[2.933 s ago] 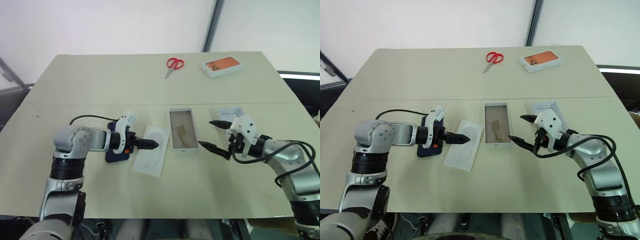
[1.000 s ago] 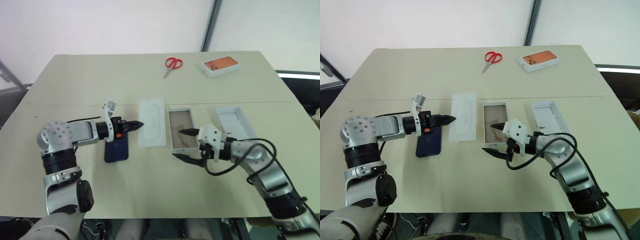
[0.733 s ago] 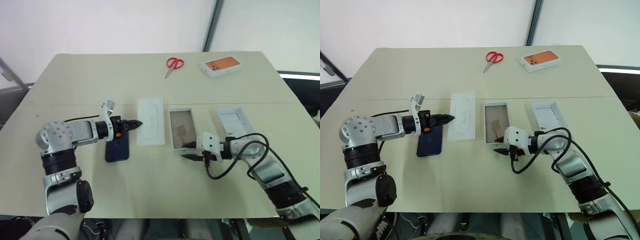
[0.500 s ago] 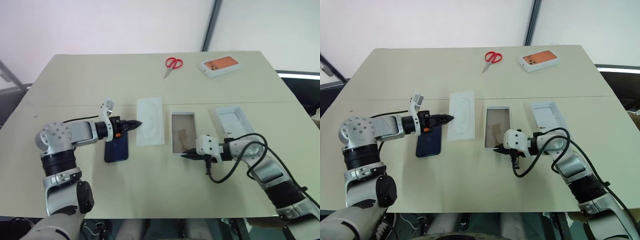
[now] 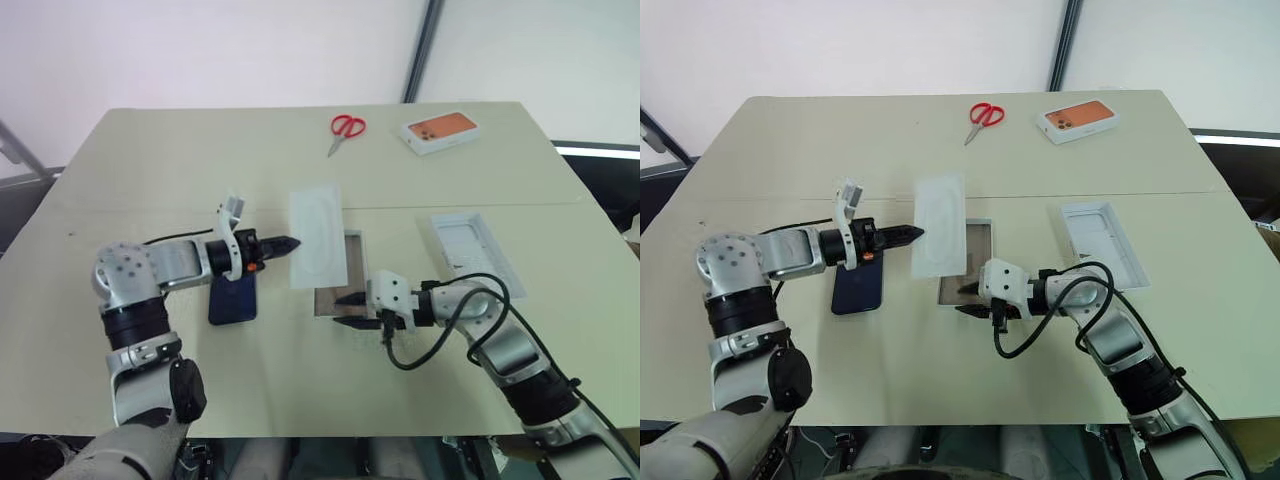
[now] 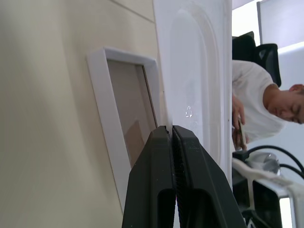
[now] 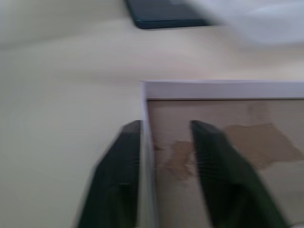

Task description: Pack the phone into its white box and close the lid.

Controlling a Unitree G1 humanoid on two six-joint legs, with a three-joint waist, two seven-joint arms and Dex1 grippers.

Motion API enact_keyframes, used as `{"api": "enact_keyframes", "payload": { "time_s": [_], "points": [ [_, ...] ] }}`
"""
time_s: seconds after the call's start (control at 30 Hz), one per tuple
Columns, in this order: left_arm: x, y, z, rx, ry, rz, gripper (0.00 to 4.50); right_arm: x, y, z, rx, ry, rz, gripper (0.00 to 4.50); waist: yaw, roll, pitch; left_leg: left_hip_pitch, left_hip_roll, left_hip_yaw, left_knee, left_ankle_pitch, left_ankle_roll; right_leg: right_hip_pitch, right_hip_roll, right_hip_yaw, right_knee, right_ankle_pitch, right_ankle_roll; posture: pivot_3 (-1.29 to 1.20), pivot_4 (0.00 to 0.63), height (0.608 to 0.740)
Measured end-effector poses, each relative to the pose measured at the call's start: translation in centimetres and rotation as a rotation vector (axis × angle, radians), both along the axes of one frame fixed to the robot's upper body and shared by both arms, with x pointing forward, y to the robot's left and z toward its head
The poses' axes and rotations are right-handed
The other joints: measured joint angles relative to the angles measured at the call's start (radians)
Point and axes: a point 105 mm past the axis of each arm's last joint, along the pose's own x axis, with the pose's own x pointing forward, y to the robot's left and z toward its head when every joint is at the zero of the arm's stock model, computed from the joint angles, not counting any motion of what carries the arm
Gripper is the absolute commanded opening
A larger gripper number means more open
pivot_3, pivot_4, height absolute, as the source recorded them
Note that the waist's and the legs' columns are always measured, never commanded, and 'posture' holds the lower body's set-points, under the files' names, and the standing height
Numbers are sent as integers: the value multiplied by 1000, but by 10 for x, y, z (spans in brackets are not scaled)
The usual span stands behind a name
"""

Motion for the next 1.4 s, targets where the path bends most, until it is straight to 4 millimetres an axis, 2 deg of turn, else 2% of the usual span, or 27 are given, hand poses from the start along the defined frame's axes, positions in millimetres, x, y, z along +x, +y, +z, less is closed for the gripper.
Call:
{"api": "enact_keyframes", "payload": {
  "time_s": [0.17, 0.27, 0.47, 0.57, 0.8, 0.9, 1.0, 1.27, 1.4],
  "points": [
    [0, -1, -2, 6, 8, 7, 0, -1, -22, 16, 6, -15, -60, 2956, 6, 0, 0, 0, -1, 0, 0, -1, 2, 1, 0, 0, 0, 0, 0, 0, 150, 740],
    [-2, -6, -3, 6, 8, 4, 0, -5, -52, 22, -30, -1, -125, 2956, 6, -1, 0, -1, -1, 0, 1, -2, 4, 1, -1, 0, -1, 0, 0, 0, 150, 740],
    [-11, -33, -6, 6, -13, -62, 0, 1, -91, 26, -58, -8, -239, 2956, 2, -1, 0, -1, 0, 0, 1, -2, 4, 0, 0, 0, 0, 0, 0, 0, 150, 740],
    [-11, -37, -14, 32, 12, -55, 0, 8, -104, 26, -58, -23, -297, 2956, 0, -1, 0, -1, 0, 1, 1, -2, 4, 0, 0, 0, 0, 0, 0, 0, 150, 740],
    [-7, -32, -19, 77, 15, -23, 0, 6, -110, 17, -81, -36, -311, 2956, 4, -1, 0, -1, -1, 1, 2, -2, 3, 1, -1, 0, 0, 0, 0, 0, 150, 740],
    [-7, -35, -21, 77, 21, -28, 913, 7, -110, 18, -81, -46, -313, 3010, 4, -1, 0, -1, -1, 1, 2, -2, 3, 1, -1, 0, 0, 0, 0, 0, 150, 740],
    [-5, -39, -22, 71, 24, -27, 2395, 9, -110, 19, -82, -55, -314, 3010, 4, -1, 0, -1, -1, 1, 2, -1, 2, 1, -1, 0, 0, 0, 0, 0, 150, 740],
    [-6, -40, -13, 71, -4, -50, 2395, 12, -111, 17, -70, -56, -327, 3010, 2, -1, 0, -1, -1, 1, 2, -1, 2, 1, -1, 0, 0, 0, 0, 0, 150, 740],
    [-8, -40, -5, 56, -33, -71, 2395, 22, -98, 30, 2, -93, -327, 3010, 0, -1, 0, -1, 0, 1, 2, -1, 1, 0, 0, 0, 0, 0, 0, 0, 150, 740]
  ]
}}
